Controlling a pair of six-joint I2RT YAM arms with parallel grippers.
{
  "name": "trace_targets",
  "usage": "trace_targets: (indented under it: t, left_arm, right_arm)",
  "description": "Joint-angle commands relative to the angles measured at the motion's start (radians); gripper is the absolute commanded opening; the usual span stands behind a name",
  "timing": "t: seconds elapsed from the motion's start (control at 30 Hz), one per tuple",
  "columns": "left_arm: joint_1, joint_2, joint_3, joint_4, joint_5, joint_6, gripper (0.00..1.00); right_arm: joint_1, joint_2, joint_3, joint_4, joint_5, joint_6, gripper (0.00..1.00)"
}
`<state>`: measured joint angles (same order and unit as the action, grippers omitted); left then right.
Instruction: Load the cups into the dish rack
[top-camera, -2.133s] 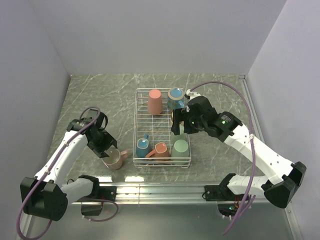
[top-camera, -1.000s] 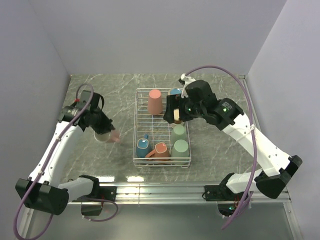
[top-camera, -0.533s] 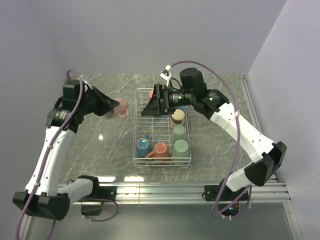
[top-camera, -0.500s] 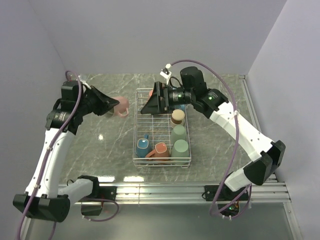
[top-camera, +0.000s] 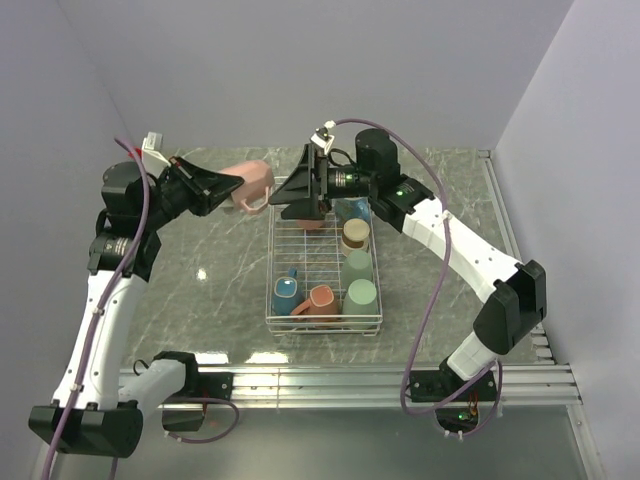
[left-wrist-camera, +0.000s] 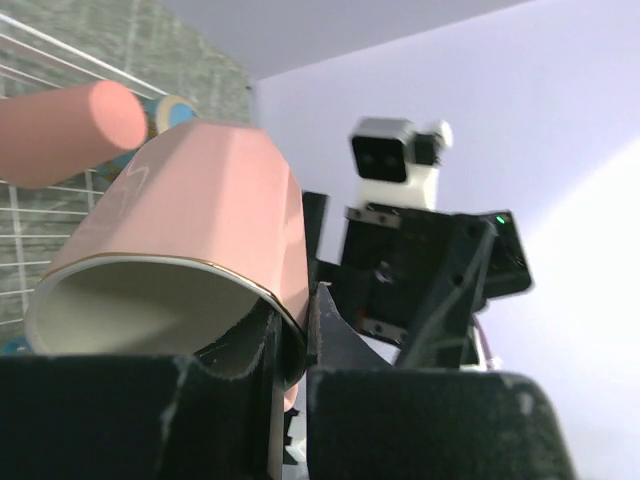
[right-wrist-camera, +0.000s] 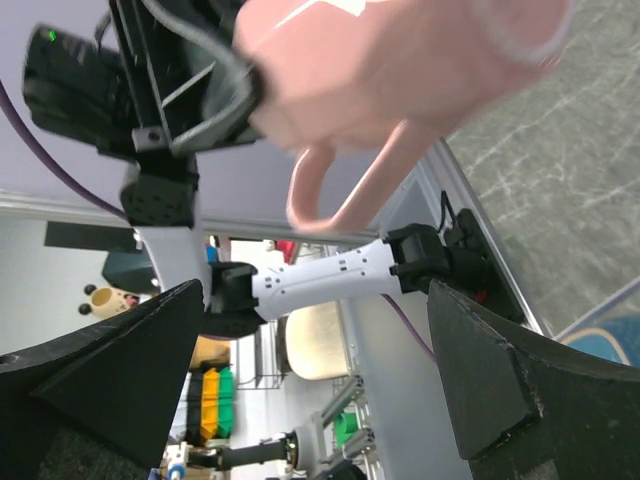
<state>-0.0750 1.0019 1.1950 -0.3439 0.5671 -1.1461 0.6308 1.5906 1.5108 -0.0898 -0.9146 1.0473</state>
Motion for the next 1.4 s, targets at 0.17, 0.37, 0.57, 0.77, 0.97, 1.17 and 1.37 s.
trace_targets:
  t: [0.17,0.37,0.57,0.77,0.97,1.17,1.37]
  left_arm:
    - [0.003,-0.098,-0.037,0.312,0.120,-0.121,0.00]
    - [0.003,-0.117,-0.037,0.329,0.125,-0.136,0.00]
    - [0.003,-0.117,-0.046,0.336,0.122,-0.141,0.00]
    - [0.003,-0.115,-0.054,0.336,0.122,-0.133,0.00]
    - [0.001,-0.120,-0.063,0.303,0.125,-0.098,0.00]
    - [0.001,-0.128,-0.051,0.209,0.120,-0.003,0.01]
    - [0.001,-0.089,0.069,-0.095,0.071,0.210,0.17]
  right_arm:
    - [0.017,0.031,-0.003,0.197,-0.003,0.131,0.91]
    - [0.038,0.051,-0.003,0.260,0.026,0.196,0.67]
    - [0.055,0.068,0.028,0.318,0.045,0.249,0.55]
    - [0.069,0.086,0.046,0.383,0.060,0.324,0.41]
    - [0.070,0.092,0.043,0.456,0.057,0.381,0.11]
    - [0.069,0.088,0.061,0.417,0.056,0.334,0.00]
    - [0.052,0.042,0.066,0.248,0.077,0.203,0.00]
